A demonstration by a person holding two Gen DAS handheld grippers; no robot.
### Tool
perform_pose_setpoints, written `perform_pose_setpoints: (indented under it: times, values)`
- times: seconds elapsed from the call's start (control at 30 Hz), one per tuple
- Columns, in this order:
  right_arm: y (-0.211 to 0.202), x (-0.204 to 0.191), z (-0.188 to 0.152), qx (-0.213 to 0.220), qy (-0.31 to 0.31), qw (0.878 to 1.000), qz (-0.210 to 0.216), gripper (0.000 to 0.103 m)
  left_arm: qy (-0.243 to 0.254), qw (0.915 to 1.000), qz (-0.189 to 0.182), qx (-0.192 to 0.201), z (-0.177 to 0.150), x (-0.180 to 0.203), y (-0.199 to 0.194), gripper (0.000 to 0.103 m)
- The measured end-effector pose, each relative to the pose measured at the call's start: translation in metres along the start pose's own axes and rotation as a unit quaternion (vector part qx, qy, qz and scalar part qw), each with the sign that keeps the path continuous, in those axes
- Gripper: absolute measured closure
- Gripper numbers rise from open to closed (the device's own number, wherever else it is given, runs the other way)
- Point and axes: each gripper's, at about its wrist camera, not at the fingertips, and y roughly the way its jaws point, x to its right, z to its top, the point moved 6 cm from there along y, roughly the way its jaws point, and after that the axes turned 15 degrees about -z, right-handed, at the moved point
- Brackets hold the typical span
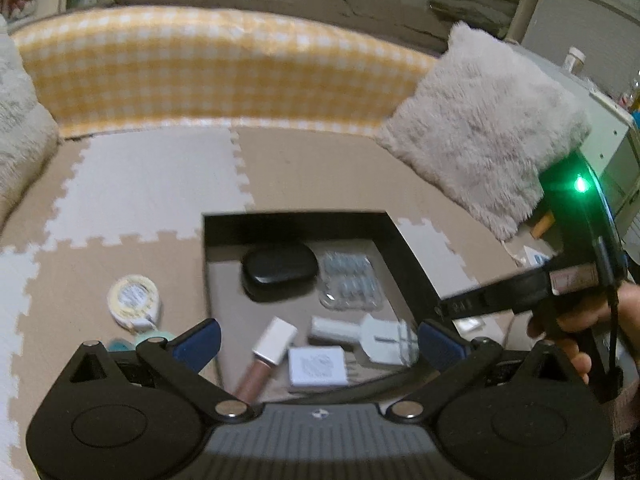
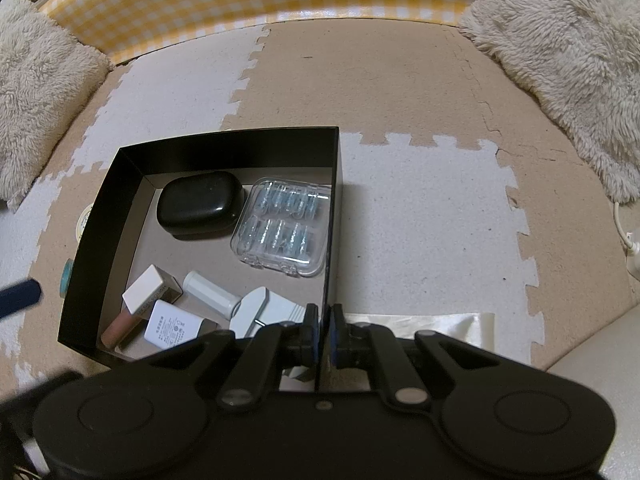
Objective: Organize rigid objects
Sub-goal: 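Move the left tool to the teal tape roll and grasp it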
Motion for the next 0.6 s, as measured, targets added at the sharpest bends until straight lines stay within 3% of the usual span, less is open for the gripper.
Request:
perform_pose_setpoints:
  times: [0.37,0.6]
  values:
    - [0.000,0.000,0.000,0.000,0.000,1.000,0.000,0.097,-0.008,0.9980,0.058,0.024,0.023,-0.056,-0.031,0.000]
    - [0.000,-0.001,0.000,-0.002,-0.001,1.000,0.000,0.097,-0.033,0.9940,0.104,0.007,0.019,-0.106,-0.035,0.000]
